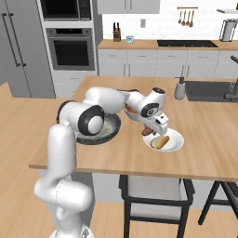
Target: Place one bun and one sausage from the bowl on each plate.
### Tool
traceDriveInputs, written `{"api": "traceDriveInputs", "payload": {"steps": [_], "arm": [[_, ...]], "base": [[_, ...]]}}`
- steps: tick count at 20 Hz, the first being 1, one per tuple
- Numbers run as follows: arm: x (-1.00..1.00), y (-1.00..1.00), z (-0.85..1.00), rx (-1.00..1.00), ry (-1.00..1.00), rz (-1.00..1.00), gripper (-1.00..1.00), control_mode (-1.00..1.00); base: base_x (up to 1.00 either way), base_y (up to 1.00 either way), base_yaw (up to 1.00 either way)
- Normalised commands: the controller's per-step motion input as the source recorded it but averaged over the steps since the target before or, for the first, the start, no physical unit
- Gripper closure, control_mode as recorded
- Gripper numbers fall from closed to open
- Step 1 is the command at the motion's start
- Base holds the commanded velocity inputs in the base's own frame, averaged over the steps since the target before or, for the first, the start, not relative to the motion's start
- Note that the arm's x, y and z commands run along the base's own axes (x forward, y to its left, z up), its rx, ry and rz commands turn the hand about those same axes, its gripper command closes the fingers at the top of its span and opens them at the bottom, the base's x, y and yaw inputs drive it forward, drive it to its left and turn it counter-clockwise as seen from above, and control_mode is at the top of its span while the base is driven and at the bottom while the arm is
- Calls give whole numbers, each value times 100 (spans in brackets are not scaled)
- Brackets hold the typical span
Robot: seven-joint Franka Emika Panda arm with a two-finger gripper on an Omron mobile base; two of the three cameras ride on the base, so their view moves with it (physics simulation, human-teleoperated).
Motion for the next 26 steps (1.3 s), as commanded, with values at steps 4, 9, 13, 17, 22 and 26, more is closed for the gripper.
{"api": "traceDriveInputs", "payload": {"steps": [4,9,13,17,22,26], "arm": [[42,-26,-44,0,11,4,100,-100],[10,-17,-48,0,2,3,100,-100],[-22,16,-20,-3,-8,0,-100,-100],[-5,55,0,-12,-5,1,-100,-100],[-1,21,3,-17,0,8,-100,-100],[-11,-21,29,-4,-1,11,-100,-100]], "base": [[0,0,0],[0,0,0],[0,0,0],[0,0,0],[0,0,0],[0,0,0]]}}
